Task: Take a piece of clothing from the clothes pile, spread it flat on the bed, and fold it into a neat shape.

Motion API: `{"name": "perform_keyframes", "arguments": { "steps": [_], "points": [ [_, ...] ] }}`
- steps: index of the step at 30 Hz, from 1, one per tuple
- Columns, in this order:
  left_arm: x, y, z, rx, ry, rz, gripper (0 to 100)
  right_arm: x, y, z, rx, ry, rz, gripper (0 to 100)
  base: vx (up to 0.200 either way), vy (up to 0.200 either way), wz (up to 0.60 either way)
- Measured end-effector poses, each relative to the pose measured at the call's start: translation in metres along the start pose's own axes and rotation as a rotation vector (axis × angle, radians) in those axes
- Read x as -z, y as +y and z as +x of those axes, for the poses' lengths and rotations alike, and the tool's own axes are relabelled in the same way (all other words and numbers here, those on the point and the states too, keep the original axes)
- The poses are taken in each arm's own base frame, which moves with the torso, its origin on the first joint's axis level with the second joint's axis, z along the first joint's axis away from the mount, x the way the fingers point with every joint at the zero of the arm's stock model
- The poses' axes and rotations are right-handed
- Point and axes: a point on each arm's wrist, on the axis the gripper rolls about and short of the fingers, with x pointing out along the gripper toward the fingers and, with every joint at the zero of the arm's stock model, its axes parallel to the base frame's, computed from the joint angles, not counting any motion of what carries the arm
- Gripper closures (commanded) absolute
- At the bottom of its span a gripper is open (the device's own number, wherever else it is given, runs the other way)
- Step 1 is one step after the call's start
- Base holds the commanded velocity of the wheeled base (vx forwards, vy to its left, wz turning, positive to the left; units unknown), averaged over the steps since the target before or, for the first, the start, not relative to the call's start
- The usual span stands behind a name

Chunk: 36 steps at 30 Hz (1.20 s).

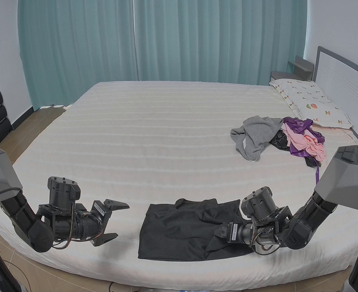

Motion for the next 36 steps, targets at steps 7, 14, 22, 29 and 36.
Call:
{"name": "perform_keyframes", "arguments": {
  "steps": [7,14,22,29,36],
  "points": [
    [0.000,0.000,0.000,-0.001,0.000,0.000,0,0.006,-0.022,-0.006,0.052,0.042,0.013,0,0.000,0.000,0.00],
    [0.001,0.000,0.002,-0.007,-0.004,0.004,0,0.018,-0.054,-0.032,0.092,0.095,0.052,0,0.000,0.000,0.00],
    [0.002,0.001,0.003,-0.016,-0.008,0.006,0,0.023,-0.075,-0.066,0.068,0.082,0.120,0,0.000,0.000,0.00],
    [0.002,0.002,0.004,-0.018,-0.008,0.005,0,0.013,-0.071,-0.081,-0.061,0.026,0.133,0,0.000,0.000,0.00],
    [0.003,0.002,0.004,-0.019,-0.008,0.005,0,0.004,-0.063,-0.074,-0.153,-0.057,0.116,0,0.000,0.000,0.00]
  ]
}}
